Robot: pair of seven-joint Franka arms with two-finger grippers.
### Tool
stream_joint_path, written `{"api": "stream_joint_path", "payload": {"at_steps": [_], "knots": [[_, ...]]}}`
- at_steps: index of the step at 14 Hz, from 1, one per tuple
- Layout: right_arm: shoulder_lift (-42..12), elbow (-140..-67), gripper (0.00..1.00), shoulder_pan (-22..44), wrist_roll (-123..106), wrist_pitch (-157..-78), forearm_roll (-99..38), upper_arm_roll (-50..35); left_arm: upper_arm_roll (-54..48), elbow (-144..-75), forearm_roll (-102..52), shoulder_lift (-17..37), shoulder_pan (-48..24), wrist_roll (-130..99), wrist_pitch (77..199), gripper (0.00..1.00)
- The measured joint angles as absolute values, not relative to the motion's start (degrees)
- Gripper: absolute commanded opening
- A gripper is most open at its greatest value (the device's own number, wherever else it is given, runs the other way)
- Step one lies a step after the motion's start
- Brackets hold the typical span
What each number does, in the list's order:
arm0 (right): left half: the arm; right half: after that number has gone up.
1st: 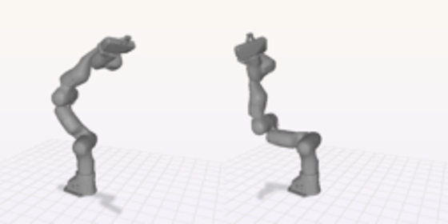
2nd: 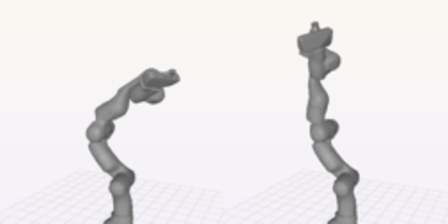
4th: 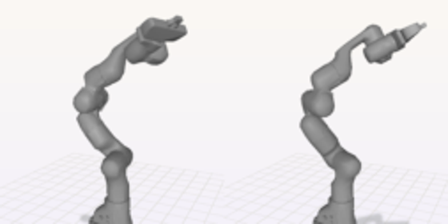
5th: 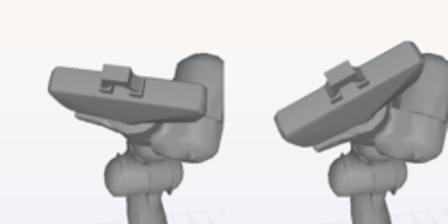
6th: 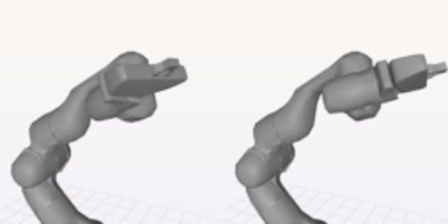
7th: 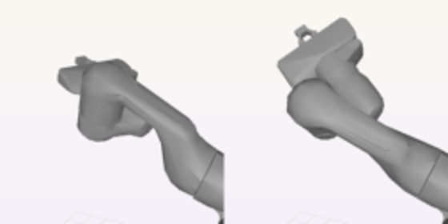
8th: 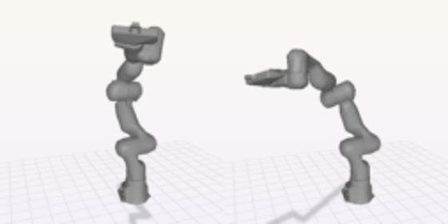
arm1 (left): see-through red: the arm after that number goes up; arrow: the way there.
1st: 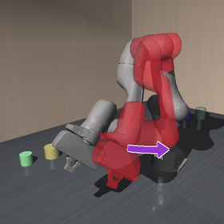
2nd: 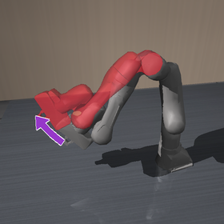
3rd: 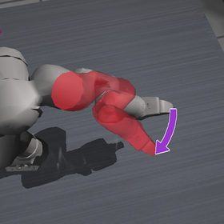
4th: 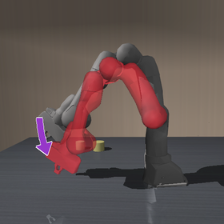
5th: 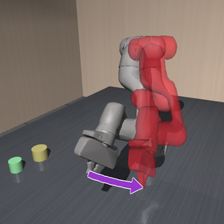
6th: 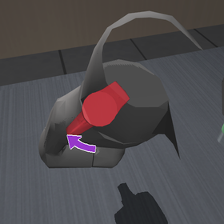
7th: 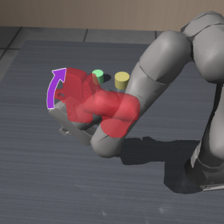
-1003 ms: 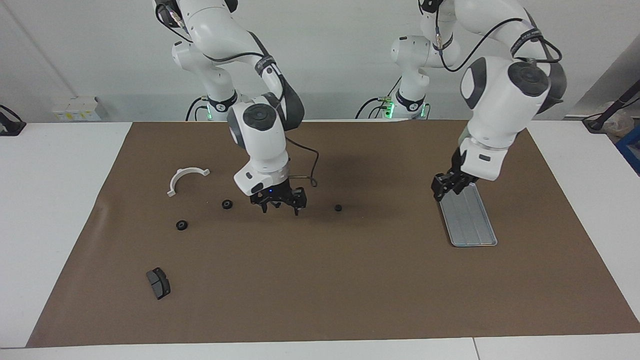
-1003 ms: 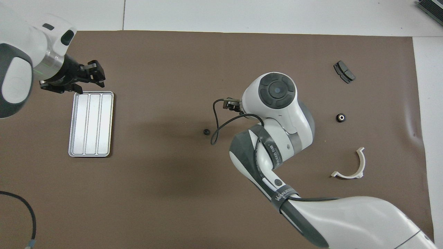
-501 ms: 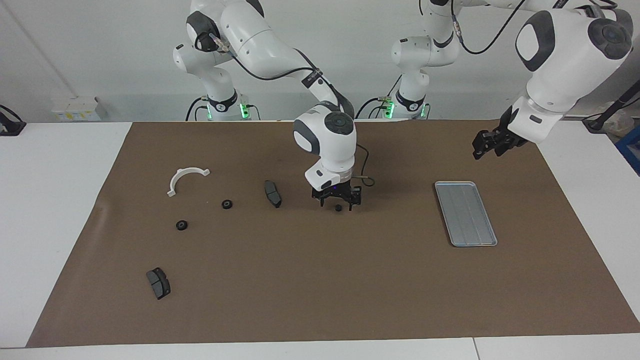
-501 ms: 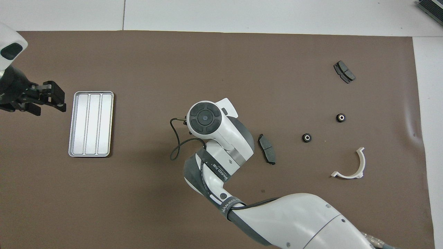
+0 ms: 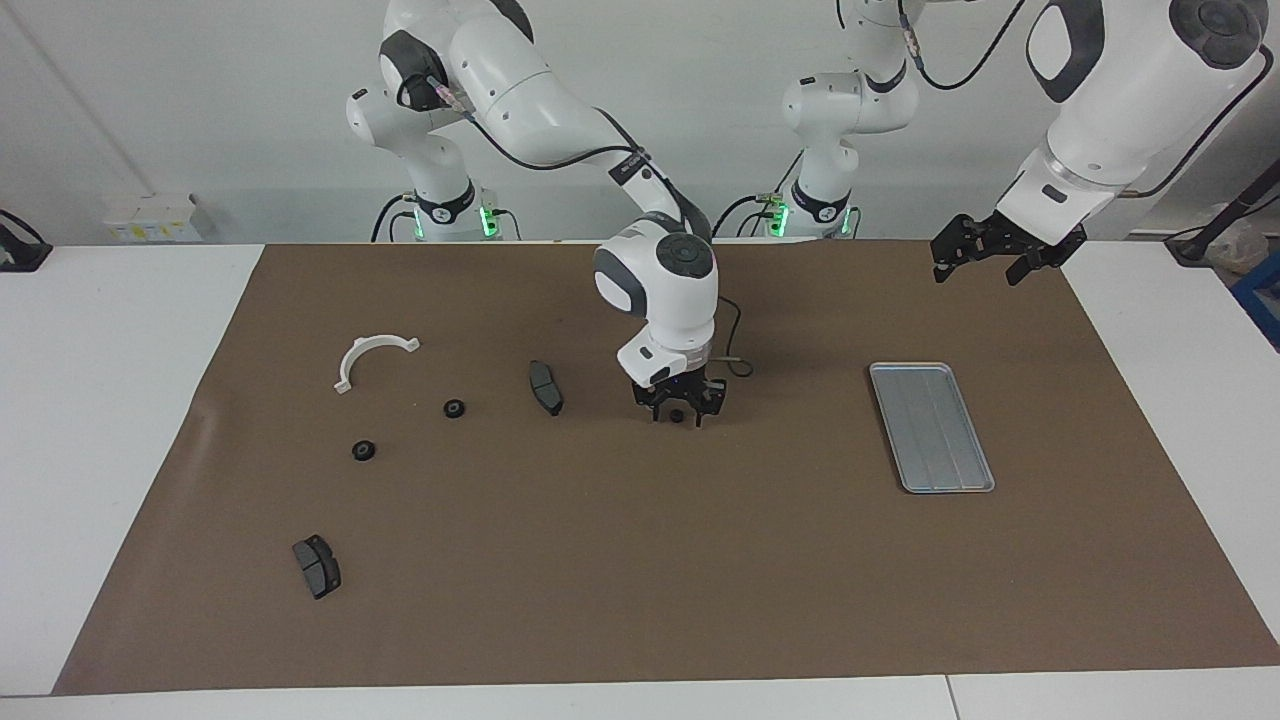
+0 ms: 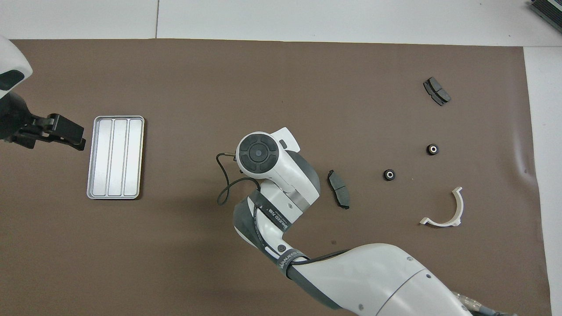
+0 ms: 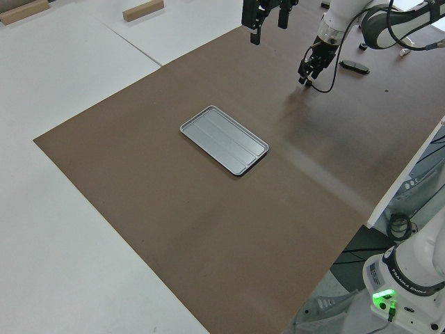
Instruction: Place bearing gear from tray to pile
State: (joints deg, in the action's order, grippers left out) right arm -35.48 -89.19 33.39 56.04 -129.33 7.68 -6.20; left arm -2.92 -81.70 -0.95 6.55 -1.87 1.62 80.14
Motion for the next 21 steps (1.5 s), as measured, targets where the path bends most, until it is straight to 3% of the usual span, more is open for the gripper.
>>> {"api": "stream_joint_path", "payload": {"at_steps": [2, 7, 8, 14, 21], "knots": [[-35.5, -89.4, 0.47, 33.4, 56.0, -129.3, 7.9, -6.2, -2.9, -81.7, -0.9, 6.5, -1.9, 1.7, 80.1, 1.0], [-35.5, -89.8, 0.08, 33.5, 56.0, -129.3, 7.9, -6.2, -2.5, -82.2, -0.7, 6.5, -1.8, 1.9, 87.5, 1.0], [-35.4, -89.6, 0.06, 33.5, 56.0, -129.2, 7.9, -6.2, -2.5, -82.4, -0.6, 6.5, -1.8, 1.9, 88.8, 1.0], [-34.7, -88.6, 0.04, 30.4, 51.1, -129.3, 8.7, -5.5, -2.5, -83.4, -0.5, 6.4, -1.8, 1.9, 90.1, 1.0], [-32.4, -88.7, 0.05, 16.2, 33.0, -129.0, 8.7, -5.4, -2.5, -84.5, -0.4, 5.7, -1.8, 1.9, 90.2, 1.0]]}}
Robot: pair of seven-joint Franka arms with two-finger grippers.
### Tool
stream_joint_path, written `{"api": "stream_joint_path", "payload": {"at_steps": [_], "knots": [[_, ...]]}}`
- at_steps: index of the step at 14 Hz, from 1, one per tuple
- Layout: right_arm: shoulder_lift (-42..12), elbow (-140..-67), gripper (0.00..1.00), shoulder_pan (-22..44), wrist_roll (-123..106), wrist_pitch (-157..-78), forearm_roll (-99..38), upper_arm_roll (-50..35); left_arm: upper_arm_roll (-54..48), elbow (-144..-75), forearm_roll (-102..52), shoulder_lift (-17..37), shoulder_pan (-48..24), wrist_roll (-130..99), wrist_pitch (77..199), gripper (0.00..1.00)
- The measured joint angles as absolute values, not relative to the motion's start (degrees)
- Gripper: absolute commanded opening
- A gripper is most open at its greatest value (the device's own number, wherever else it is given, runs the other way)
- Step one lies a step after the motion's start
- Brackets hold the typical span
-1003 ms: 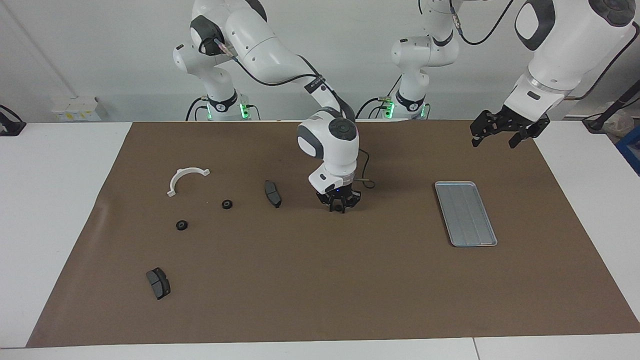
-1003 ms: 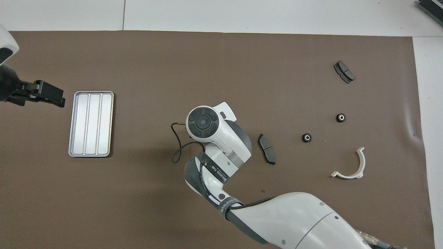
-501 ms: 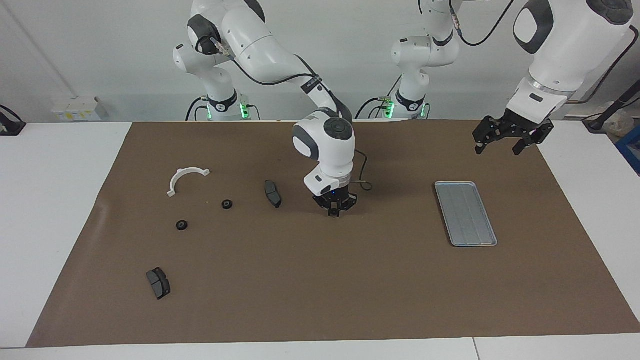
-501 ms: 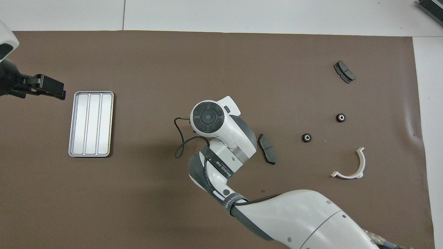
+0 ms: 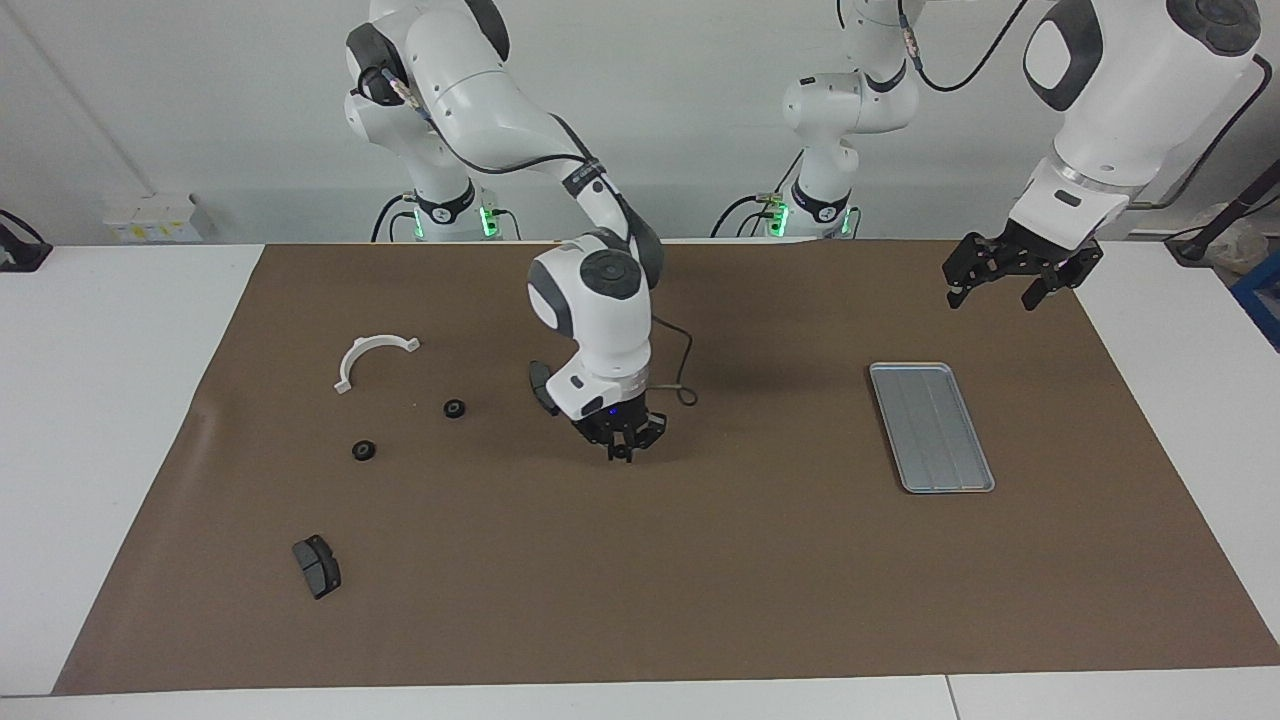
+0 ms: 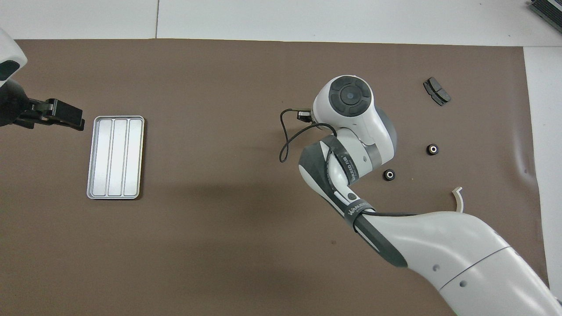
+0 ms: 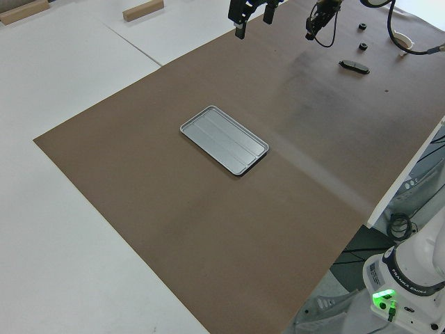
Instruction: Place bearing gear from tray to pile
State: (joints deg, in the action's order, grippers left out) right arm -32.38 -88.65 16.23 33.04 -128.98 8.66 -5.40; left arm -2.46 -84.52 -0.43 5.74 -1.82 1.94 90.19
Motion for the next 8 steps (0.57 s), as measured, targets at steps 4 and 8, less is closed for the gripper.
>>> {"api": "stream_joint_path", "payload": {"at_steps": [4, 8], "knots": [[-32.4, -89.7, 0.13, 8.4, 22.7, -129.0, 8.5, -5.4, -2.5, -85.7, -0.4, 5.1, -1.8, 1.9, 90.2, 1.0], [-32.8, -91.1, 0.75, 3.3, 15.8, -129.2, 6.7, -5.5, -2.5, -85.9, -0.4, 4.9, -1.8, 1.9, 90.2, 1.0]]}}
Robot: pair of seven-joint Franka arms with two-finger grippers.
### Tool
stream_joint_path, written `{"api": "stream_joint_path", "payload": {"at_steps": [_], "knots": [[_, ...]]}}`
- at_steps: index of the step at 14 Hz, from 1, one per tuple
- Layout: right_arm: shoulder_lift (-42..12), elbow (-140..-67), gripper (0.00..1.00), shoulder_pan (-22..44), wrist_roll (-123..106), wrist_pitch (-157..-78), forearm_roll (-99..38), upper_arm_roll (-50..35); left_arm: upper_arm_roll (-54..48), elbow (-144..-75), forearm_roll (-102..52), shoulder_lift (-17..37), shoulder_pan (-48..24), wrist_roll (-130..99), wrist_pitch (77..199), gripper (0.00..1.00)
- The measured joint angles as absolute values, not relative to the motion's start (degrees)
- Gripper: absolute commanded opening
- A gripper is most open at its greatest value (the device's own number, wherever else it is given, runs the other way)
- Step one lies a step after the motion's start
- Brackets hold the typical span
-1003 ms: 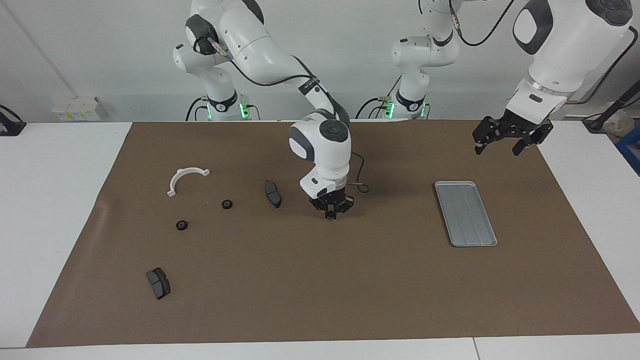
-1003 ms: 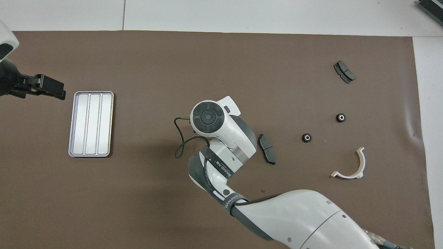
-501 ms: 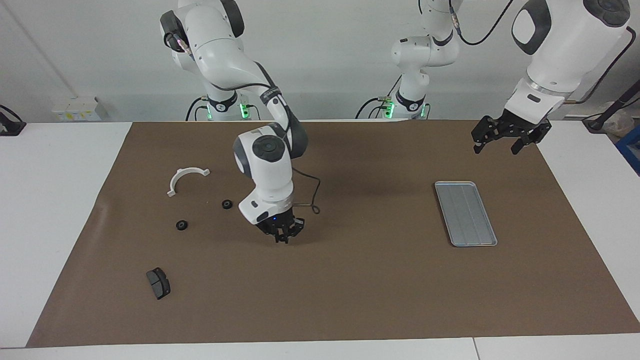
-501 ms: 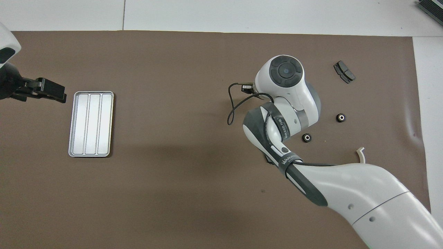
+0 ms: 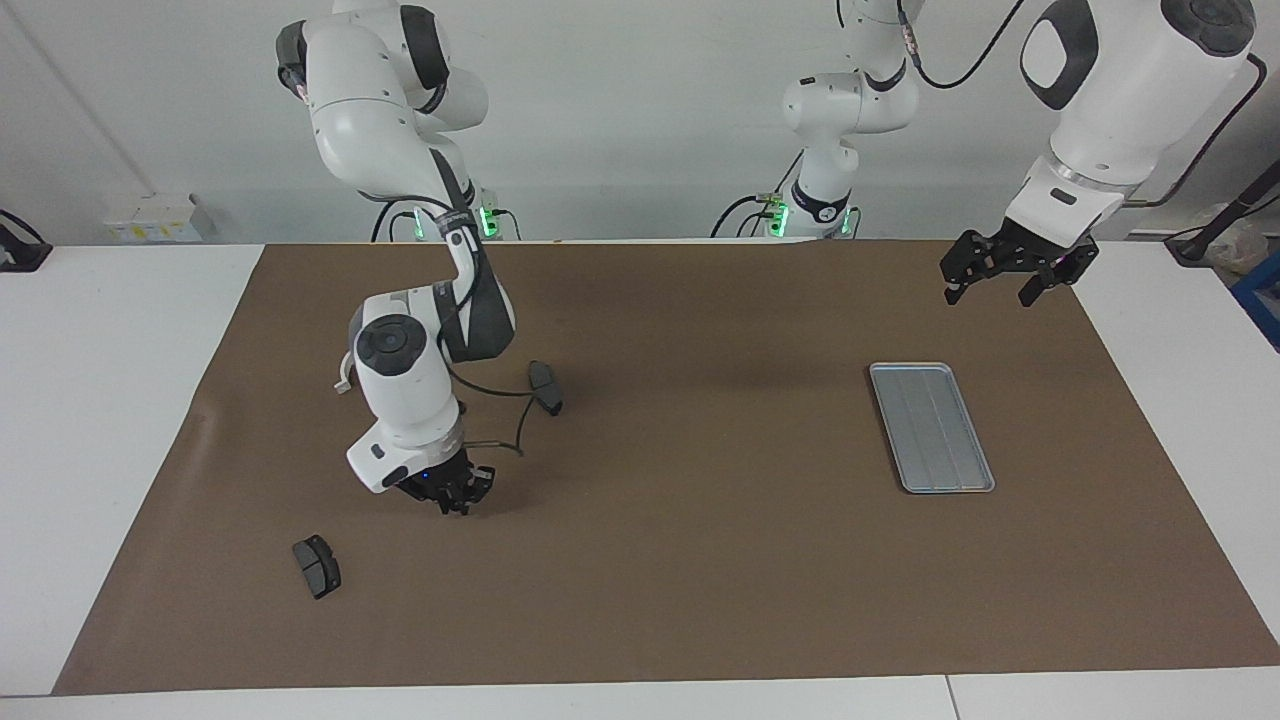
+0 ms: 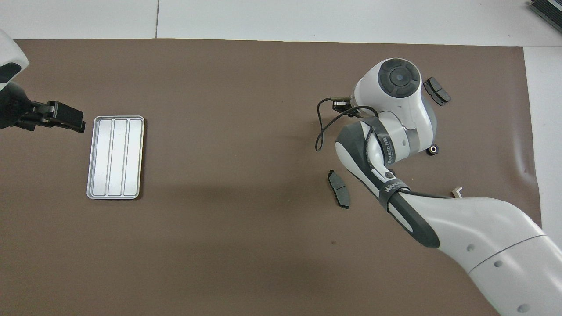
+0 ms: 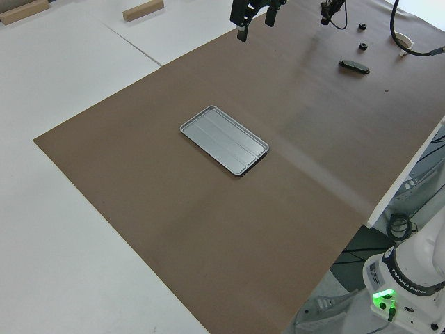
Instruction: Place bearing gear from tray to pile
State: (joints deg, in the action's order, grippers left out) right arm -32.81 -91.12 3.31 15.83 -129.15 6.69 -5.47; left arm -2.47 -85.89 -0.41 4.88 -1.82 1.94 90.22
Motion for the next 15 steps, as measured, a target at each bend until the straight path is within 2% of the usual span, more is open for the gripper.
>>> {"api": "stream_joint_path", "payload": {"at_steps": [1, 7, 9, 15], "knots": [[-32.9, -91.4, 1.0, 2.5, 14.6, -129.6, 6.4, -5.5, -2.5, -85.9, -0.4, 4.9, -1.8, 1.9, 90.2, 1.0], [-31.8, -91.4, 1.0, 1.8, 13.6, -130.8, 5.9, -5.6, -2.5, -86.1, -0.4, 4.9, -1.8, 2.0, 90.2, 1.0], [-28.3, -91.5, 1.0, 1.9, 13.6, -128.5, 5.9, -5.7, -2.5, -86.2, -0.4, 4.9, -1.8, 2.0, 90.2, 1.0], [-12.9, -92.0, 1.0, 2.1, 13.6, -113.0, 5.8, -6.2, -2.5, -86.3, -0.4, 4.9, -1.8, 2.0, 90.2, 1.0]]}}
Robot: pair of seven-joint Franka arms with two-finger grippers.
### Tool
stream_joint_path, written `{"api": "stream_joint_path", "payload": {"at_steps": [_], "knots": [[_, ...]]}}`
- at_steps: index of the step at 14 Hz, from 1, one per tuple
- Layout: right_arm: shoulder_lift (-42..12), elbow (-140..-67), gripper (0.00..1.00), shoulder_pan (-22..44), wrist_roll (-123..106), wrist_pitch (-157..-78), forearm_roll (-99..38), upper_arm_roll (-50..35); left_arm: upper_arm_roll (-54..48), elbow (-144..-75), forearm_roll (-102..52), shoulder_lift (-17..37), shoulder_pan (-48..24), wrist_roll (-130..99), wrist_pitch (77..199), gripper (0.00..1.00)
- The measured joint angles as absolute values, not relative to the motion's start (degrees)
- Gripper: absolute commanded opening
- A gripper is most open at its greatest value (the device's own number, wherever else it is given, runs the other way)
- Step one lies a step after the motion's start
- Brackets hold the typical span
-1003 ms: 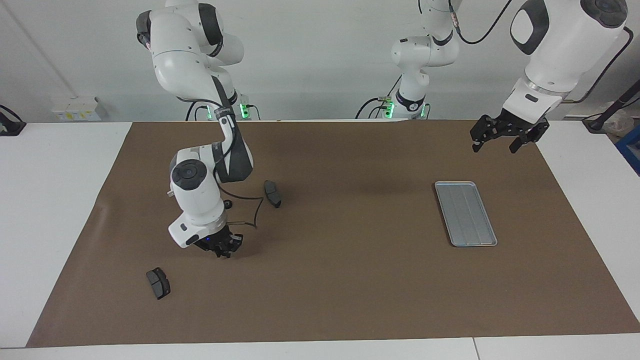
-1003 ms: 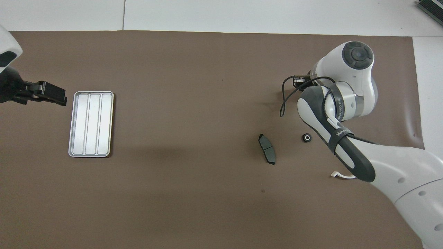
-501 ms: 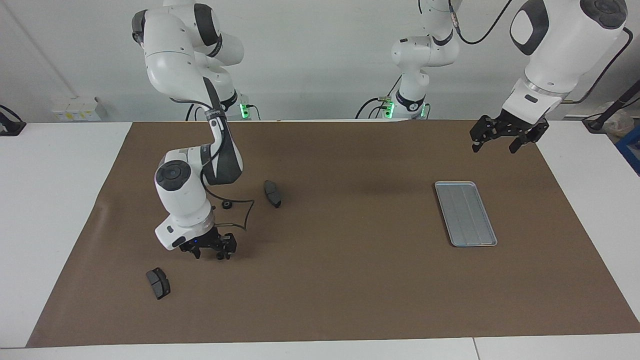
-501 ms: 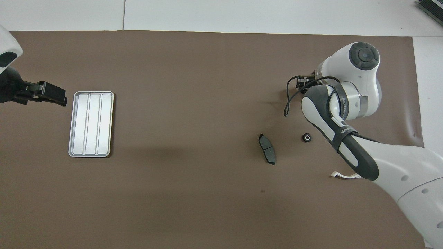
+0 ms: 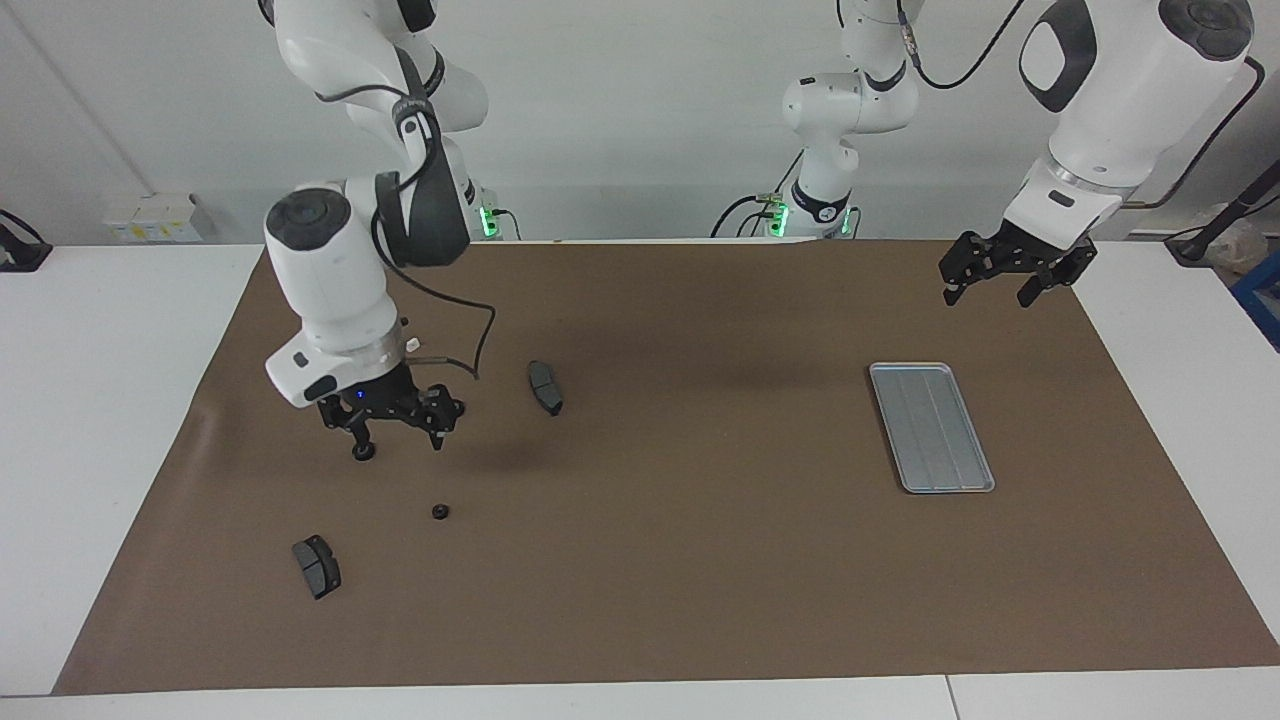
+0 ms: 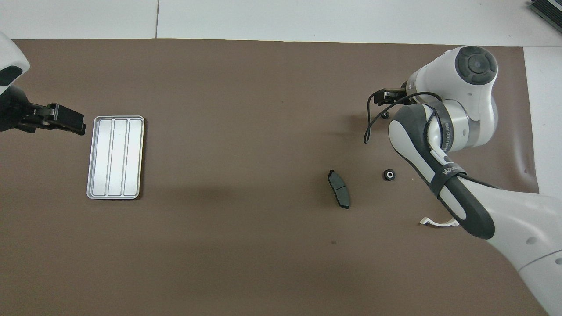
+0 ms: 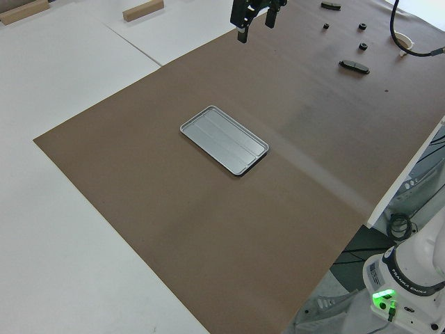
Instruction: Place bearing gear from tray to pile
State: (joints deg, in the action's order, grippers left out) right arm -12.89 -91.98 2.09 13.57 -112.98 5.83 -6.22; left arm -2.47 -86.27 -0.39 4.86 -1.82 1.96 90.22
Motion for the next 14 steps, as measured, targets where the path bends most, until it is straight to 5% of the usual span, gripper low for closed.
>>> {"api": "stream_joint_path", "payload": {"at_steps": [6, 14], "knots": [[-1.4, -92.2, 1.0, 2.1, 13.6, -100.0, 2.4, -6.2, -2.5, -86.3, -0.4, 4.8, -1.8, 2.0, 90.2, 1.0], [1.8, -93.3, 1.0, 1.0, 13.5, -93.4, 2.4, -5.7, -2.4, -86.5, -0.4, 4.8, -1.8, 2.0, 90.2, 1.0]]}}
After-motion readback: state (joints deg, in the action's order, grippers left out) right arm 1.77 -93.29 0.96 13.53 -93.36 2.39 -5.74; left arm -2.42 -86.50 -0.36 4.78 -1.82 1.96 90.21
